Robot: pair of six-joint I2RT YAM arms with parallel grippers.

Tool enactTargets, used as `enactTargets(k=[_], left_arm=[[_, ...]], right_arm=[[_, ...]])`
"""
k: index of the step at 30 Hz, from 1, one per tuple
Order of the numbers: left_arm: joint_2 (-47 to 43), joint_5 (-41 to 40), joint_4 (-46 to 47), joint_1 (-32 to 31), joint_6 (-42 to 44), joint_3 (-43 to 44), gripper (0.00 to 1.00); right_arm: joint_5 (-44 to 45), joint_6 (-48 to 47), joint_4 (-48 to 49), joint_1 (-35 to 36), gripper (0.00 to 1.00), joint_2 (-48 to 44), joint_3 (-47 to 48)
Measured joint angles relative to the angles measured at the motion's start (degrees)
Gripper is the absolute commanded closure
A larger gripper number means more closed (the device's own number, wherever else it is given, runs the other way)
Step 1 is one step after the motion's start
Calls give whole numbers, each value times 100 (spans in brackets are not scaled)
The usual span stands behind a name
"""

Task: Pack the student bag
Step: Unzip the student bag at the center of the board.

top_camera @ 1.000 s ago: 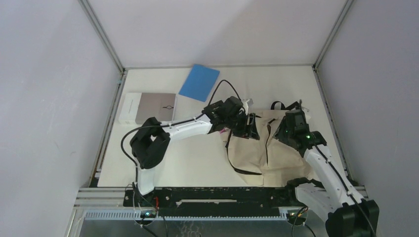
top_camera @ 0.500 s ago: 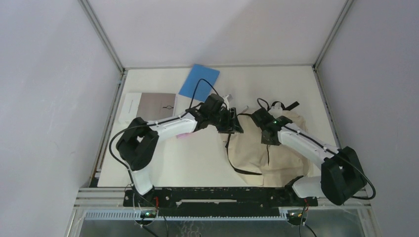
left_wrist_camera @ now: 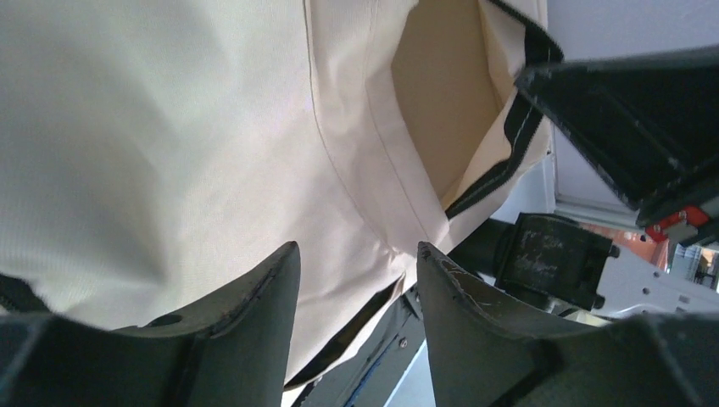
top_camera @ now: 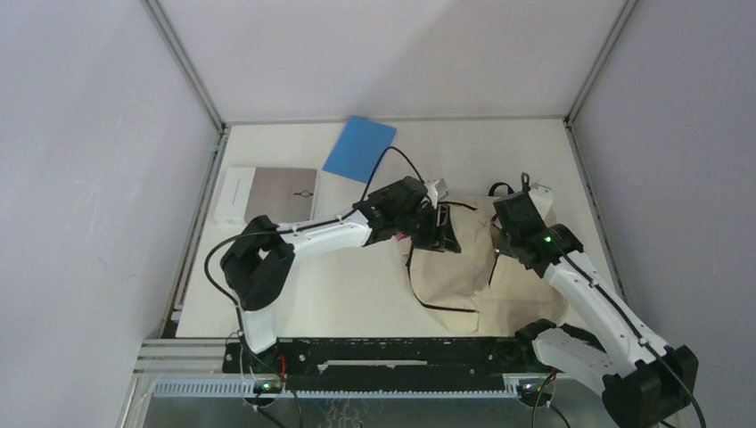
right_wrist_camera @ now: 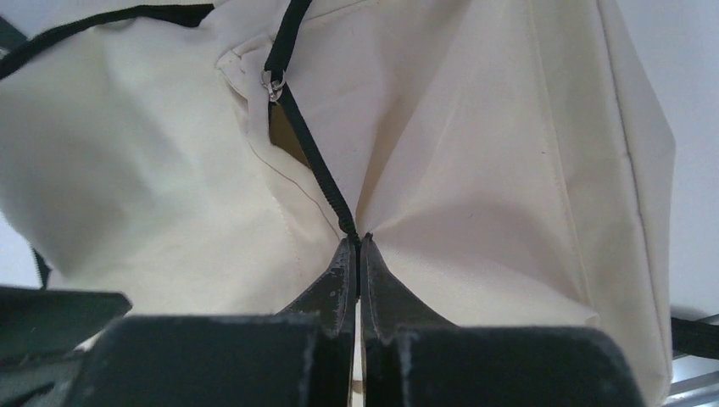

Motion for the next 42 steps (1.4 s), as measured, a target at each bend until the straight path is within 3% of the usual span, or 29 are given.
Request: enactTargets(k=[3,9,19,26,31,36,37,42], left_arm=[[153,-28,-50,-20,7,295,44],[817,-313,-234,-177,-2,1172,36],[1845,-1722,-1045,-516,-94,2505,32],[2264,-2262,-1440,-560,-94,3224,31],[2719,-2328,-1753,-586,-92,3904,51],[2968,-2328,-2061,-625,-35,4234,95],[2966,-2330,-2081,-636,37,4234,99],[2835,-1965,-2100,-560,627,4118,100]], right_arm=[[-339,-92,-2,-223,100,-267,-2],[-1008,-140,258,-461,100,-393,-302],[-1445,-138,461,-649,100,-435,-542],[-1572,-144,481,-763,100,-466,-544],[-1615,-155,487,-817,100,-466,-549],[-1679,-155,522,-999,100,-520,-551],[-1700,-157,518,-1040,100,-538,-551],[-1860,-170,516,-1311,100,-570,-551]])
